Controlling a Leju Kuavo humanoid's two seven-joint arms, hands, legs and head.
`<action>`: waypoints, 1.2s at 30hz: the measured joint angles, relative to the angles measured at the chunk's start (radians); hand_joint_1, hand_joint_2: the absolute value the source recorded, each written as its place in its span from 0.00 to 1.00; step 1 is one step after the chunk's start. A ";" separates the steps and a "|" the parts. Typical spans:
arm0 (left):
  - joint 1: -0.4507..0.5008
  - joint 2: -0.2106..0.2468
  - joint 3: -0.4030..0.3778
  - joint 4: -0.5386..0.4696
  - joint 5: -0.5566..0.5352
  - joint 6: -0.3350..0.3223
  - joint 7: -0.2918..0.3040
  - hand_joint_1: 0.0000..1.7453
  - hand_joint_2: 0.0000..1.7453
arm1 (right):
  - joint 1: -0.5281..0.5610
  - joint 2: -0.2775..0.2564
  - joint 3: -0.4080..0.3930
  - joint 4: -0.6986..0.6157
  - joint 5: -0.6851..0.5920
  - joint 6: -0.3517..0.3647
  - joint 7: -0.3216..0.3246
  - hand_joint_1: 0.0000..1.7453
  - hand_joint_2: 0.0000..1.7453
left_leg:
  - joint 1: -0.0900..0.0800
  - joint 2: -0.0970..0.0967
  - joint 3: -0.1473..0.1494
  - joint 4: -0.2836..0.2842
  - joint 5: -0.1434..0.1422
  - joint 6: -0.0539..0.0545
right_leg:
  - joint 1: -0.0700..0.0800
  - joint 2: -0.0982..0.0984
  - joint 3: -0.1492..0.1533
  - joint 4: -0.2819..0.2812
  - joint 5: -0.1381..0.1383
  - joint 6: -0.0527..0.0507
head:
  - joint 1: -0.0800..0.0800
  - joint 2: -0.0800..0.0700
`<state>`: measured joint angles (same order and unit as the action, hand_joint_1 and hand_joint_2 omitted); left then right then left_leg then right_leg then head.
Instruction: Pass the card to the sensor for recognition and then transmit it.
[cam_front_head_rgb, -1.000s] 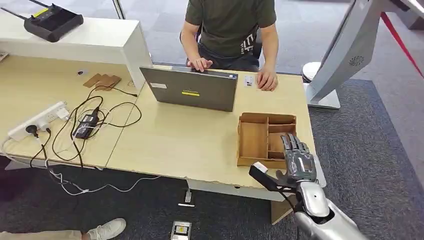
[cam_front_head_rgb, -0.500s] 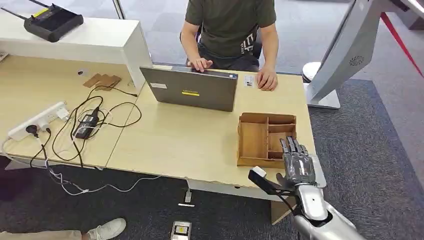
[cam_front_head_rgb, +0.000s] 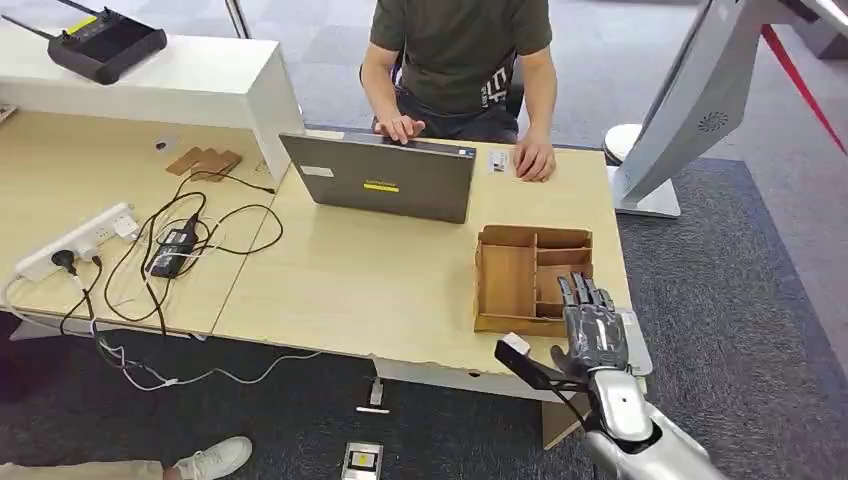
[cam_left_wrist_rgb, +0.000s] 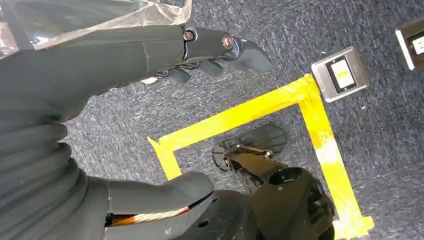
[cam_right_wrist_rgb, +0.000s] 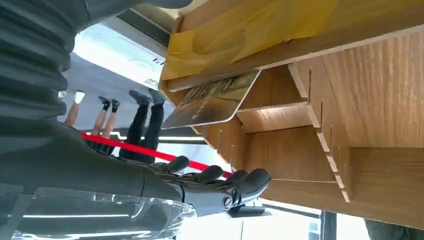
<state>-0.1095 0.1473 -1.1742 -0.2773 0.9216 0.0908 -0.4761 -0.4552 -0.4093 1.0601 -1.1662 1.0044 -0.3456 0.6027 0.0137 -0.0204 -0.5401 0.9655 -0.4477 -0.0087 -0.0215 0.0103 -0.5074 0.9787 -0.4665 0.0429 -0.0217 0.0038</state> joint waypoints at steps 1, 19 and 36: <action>0.000 0.000 0.000 0.000 0.000 0.000 0.000 0.00 1.00 | 0.000 0.000 0.000 0.000 -0.001 0.000 0.000 0.00 1.00 | 0.000 0.000 0.000 0.000 0.000 0.000 | 0.000 0.000 0.000 0.000 0.000 0.000 | 0.000 0.000; 0.001 -0.001 -0.006 0.000 0.014 0.007 -0.001 0.00 1.00 | -0.006 0.005 0.000 0.010 -0.014 -0.026 0.006 0.95 1.00 | 0.000 0.000 0.000 0.000 0.000 0.000 | 0.000 0.000 0.000 0.000 0.000 0.000 | 0.000 0.000; 0.005 -0.003 -0.009 0.000 0.038 0.021 -0.009 0.00 1.00 | -0.030 0.023 0.008 0.042 -0.011 -0.047 0.005 1.00 1.00 | 0.000 0.000 0.000 0.000 0.000 0.000 | 0.000 0.000 0.000 0.000 0.000 0.000 | 0.000 0.000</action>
<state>-0.1041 0.1442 -1.1830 -0.2777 0.9594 0.1118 -0.4852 -0.4853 -0.3860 1.0685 -1.1238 0.9930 -0.3922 0.6081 0.0137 -0.0204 -0.5400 0.9655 -0.4477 -0.0087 -0.0215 0.0103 -0.5073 0.9787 -0.4665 0.0429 -0.0217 0.0038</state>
